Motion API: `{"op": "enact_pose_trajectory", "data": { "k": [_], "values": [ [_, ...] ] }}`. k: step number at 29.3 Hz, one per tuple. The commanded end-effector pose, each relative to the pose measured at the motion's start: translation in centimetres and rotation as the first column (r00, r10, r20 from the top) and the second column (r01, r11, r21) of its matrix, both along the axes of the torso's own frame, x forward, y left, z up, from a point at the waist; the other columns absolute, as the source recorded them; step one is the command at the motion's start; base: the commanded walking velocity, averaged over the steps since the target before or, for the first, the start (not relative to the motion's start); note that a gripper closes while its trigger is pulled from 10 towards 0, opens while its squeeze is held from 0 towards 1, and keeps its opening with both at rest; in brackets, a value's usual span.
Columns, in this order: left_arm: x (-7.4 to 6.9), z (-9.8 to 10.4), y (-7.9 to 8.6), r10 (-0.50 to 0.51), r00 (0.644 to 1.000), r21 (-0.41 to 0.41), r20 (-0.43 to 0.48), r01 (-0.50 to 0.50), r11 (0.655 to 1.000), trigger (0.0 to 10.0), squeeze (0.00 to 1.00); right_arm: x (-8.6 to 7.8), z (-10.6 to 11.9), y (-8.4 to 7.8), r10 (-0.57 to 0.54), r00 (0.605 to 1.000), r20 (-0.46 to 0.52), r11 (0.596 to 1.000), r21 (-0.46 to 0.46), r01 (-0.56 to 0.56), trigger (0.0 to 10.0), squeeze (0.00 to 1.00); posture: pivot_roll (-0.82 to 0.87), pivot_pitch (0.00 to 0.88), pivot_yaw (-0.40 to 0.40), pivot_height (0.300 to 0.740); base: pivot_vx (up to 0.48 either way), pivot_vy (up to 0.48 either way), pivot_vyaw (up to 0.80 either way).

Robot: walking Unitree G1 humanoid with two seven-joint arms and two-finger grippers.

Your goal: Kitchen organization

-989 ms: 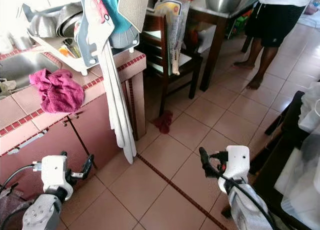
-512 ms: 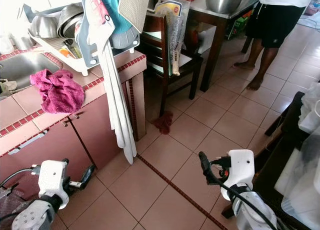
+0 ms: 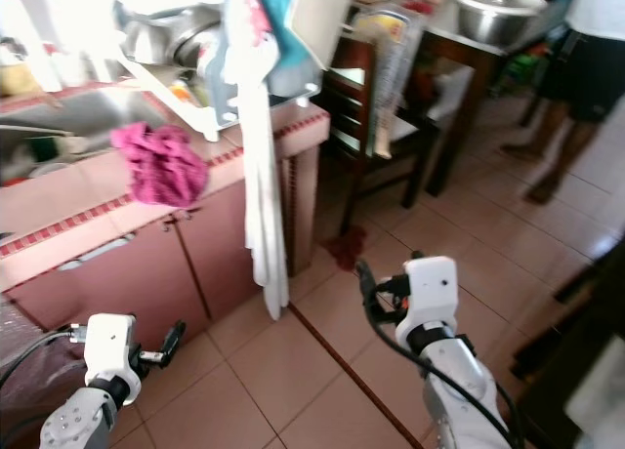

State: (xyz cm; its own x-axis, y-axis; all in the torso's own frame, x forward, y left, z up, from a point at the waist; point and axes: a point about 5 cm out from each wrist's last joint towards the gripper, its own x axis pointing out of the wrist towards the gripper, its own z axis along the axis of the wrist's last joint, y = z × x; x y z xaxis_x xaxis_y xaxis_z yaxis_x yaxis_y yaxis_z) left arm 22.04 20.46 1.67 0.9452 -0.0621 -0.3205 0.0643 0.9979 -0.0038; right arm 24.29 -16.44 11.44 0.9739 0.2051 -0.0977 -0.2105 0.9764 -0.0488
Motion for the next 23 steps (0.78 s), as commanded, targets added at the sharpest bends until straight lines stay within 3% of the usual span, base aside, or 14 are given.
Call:
{"op": "enact_pose_trajectory", "data": {
  "k": [1,3,4,6,9,12,14,16,20,23],
  "values": [
    [0.9,0.5,0.0,0.039,0.998,-0.013,0.045,-0.039,0.999,10.0,0.0,0.4,0.7,-0.3,0.004,1.0,0.031,1.0,-0.03,-0.003,10.0,0.0,0.01,0.0,-0.024,0.74,0.0,0.0,0.8],
    [1.9,2.4,-1.3,-0.002,0.992,-0.011,0.127,0.003,1.0,10.0,0.0,0.6,0.8,-0.5,-0.005,0.999,0.035,1.0,-0.029,0.006,10.0,0.0,0.01,0.0,-0.023,0.74,0.0,0.0,0.8],
    [1.9,2.4,-1.3,-0.002,0.992,-0.011,0.127,0.003,1.0,10.0,0.0,0.6,0.8,-0.5,-0.005,0.999,0.035,1.0,-0.029,0.006,10.0,0.0,0.01,0.0,-0.023,0.74,0.0,0.0,0.8],
    [3.4,4.2,-2.9,-0.026,0.982,-0.006,0.188,0.028,1.0,10.0,0.0,1.1,1.0,-0.6,-0.025,0.998,0.053,0.999,-0.025,0.026,10.0,0.0,0.0,0.0,-0.021,0.74,0.0,0.0,0.8],
    [4.7,5.4,-3.9,-0.025,0.982,-0.042,0.187,0.034,0.999,10.0,0.0,1.7,1.3,-0.5,-0.042,0.997,0.07,0.999,-0.007,0.042,10.0,0.0,0.01,0.0,-0.017,0.74,0.0,0.0,0.8],
    [5.2,6.1,-4.4,-0.047,0.982,-0.024,0.185,0.052,0.998,10.0,0.0,2.2,1.7,-0.4,-0.047,0.995,0.083,0.999,0.005,0.047,10.0,0.0,0.01,0.0,-0.01,0.74,0.0,0.0,0.8],
    [5.1,6.9,-4.7,-0.105,0.972,0.071,0.209,0.092,0.993,10.0,0.0,2.5,2.0,-0.3,-0.05,0.994,0.098,0.999,0.008,0.049,10.0,0.0,0.01,0.0,-0.009,0.74,0.0,0.0,0.8],
    [5.0,7.1,-4.7,-0.105,0.97,0.082,0.217,0.089,0.993,10.0,0.0,2.6,2.1,-0.4,-0.052,0.994,0.099,0.999,0.007,0.052,10.0,0.0,0.01,0.0,-0.009,0.74,0.0,0.0,0.8],
    [4.8,6.7,-4.6,-0.064,0.982,0.023,0.178,0.061,0.998,10.0,0.0,2.6,2.2,-0.5,-0.057,0.993,0.106,0.998,0.008,0.056,10.0,0.0,0.01,0.0,-0.01,0.74,0.0,0.0,0.8],
    [4.8,7.0,-4.3,-0.032,0.979,0.009,0.202,0.031,0.999,10.0,0.0,2.7,2.2,-0.5,-0.056,0.993,0.108,0.998,0.009,0.056,10.0,0.0,0.01,0.0,-0.012,0.74,0.0,0.0,0.8]
  ]
}}
